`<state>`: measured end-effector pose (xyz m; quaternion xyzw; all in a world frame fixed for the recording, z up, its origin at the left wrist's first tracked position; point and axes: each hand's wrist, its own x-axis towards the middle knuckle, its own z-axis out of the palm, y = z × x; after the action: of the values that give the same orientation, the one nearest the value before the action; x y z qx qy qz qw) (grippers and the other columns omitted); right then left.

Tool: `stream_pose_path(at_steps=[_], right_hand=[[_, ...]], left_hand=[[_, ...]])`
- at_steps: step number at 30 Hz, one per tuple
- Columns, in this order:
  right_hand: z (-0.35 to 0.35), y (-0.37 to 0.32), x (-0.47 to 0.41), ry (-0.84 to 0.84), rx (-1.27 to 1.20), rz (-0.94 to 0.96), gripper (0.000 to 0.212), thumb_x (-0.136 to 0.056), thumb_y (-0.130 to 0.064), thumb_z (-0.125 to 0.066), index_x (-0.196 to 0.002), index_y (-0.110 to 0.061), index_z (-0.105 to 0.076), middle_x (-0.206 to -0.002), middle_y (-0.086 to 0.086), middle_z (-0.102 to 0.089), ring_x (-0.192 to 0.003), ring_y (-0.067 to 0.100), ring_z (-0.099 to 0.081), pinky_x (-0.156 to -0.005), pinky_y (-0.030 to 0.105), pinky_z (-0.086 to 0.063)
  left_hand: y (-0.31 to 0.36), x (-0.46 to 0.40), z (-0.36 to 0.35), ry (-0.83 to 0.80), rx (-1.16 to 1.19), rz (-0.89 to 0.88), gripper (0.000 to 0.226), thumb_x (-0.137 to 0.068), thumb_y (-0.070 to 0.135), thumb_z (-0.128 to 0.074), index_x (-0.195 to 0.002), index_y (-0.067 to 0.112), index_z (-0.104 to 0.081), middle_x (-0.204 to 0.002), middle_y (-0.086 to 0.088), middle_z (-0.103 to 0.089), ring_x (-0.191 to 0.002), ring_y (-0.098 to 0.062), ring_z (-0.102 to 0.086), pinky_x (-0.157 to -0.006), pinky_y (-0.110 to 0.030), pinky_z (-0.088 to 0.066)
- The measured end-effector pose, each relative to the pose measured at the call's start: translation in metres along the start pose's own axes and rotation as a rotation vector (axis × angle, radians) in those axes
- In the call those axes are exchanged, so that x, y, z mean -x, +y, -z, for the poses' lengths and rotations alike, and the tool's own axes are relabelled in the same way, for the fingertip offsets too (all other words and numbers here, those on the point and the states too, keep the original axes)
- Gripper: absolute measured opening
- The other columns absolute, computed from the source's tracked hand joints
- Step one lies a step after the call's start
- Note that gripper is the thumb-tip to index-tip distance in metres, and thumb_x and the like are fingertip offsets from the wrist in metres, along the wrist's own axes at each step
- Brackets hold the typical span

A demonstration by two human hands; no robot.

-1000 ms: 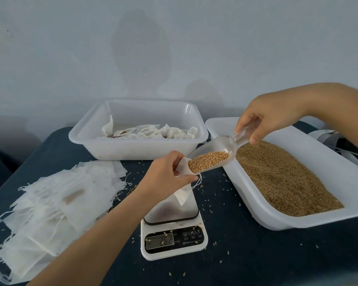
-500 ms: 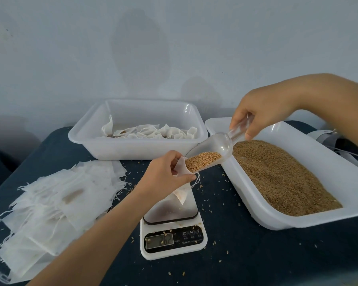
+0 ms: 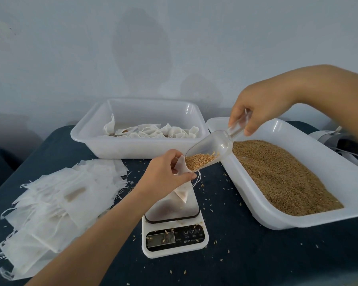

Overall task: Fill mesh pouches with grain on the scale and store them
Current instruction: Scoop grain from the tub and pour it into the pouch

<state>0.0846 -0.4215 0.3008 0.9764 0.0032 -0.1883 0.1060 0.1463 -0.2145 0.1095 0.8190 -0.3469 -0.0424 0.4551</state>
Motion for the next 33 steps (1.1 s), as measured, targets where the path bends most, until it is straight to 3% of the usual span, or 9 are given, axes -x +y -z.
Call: stream_pose_path(at_steps=[7,12,17,23,28,33], right_hand=[[0.005,-0.002,0.002,0.005,0.014,0.000,0.035,-0.080,-0.030,-0.073,-0.114,-0.034,-0.065,-0.088,-0.024,-0.061,-0.080,-0.005,-0.055,-0.068,0.011,-0.038],[0.007,-0.004,0.003,-0.004,0.021,0.001,0.036,-0.080,-0.030,-0.072,-0.115,-0.034,-0.065,-0.095,-0.014,-0.067,-0.087,0.006,-0.060,-0.076,0.018,-0.043],[0.005,-0.002,0.002,-0.002,0.007,-0.009,0.035,-0.080,-0.030,-0.073,-0.114,-0.035,-0.065,-0.094,-0.019,-0.065,-0.087,0.001,-0.058,-0.075,0.016,-0.042],[-0.001,0.003,0.001,0.006,-0.049,-0.003,0.032,-0.080,-0.029,-0.073,-0.110,-0.036,-0.067,-0.089,-0.022,-0.064,-0.081,-0.004,-0.056,-0.069,0.014,-0.039],[-0.014,0.015,0.002,0.016,-0.178,0.016,0.030,-0.079,-0.030,-0.074,-0.107,-0.039,-0.067,-0.084,-0.025,-0.064,-0.078,-0.011,-0.055,-0.071,0.012,-0.038],[-0.037,0.027,0.003,0.002,-0.354,0.025,0.029,-0.080,-0.027,-0.074,-0.105,-0.039,-0.067,-0.094,-0.020,-0.069,-0.087,-0.003,-0.062,-0.087,0.020,-0.046]], left_hand=[[0.000,0.000,0.000,0.009,0.006,-0.010,0.046,-0.070,0.040,-0.079,-0.104,0.026,-0.052,-0.090,0.012,-0.060,-0.081,-0.009,-0.061,-0.077,-0.025,-0.055],[0.001,-0.001,0.001,0.010,-0.005,-0.010,0.046,-0.070,0.042,-0.078,-0.104,0.027,-0.051,-0.089,0.013,-0.060,-0.081,-0.008,-0.061,-0.074,-0.022,-0.054],[0.000,0.000,0.002,0.013,-0.006,-0.004,0.046,-0.070,0.042,-0.078,-0.104,0.027,-0.052,-0.091,0.014,-0.060,-0.081,-0.005,-0.060,-0.072,-0.017,-0.052],[0.000,-0.001,0.002,0.029,0.000,0.001,0.047,-0.070,0.041,-0.079,-0.106,0.024,-0.054,-0.093,0.009,-0.062,-0.081,-0.008,-0.061,-0.075,-0.021,-0.053],[0.000,-0.001,0.005,0.048,0.012,0.029,0.045,-0.070,0.043,-0.077,-0.105,0.027,-0.053,-0.089,0.015,-0.058,-0.078,-0.004,-0.058,-0.066,-0.010,-0.046],[0.000,-0.004,0.006,0.061,0.054,0.042,0.042,-0.069,0.041,-0.078,-0.101,0.028,-0.054,-0.090,0.014,-0.062,-0.078,-0.003,-0.060,-0.062,-0.004,-0.046]])
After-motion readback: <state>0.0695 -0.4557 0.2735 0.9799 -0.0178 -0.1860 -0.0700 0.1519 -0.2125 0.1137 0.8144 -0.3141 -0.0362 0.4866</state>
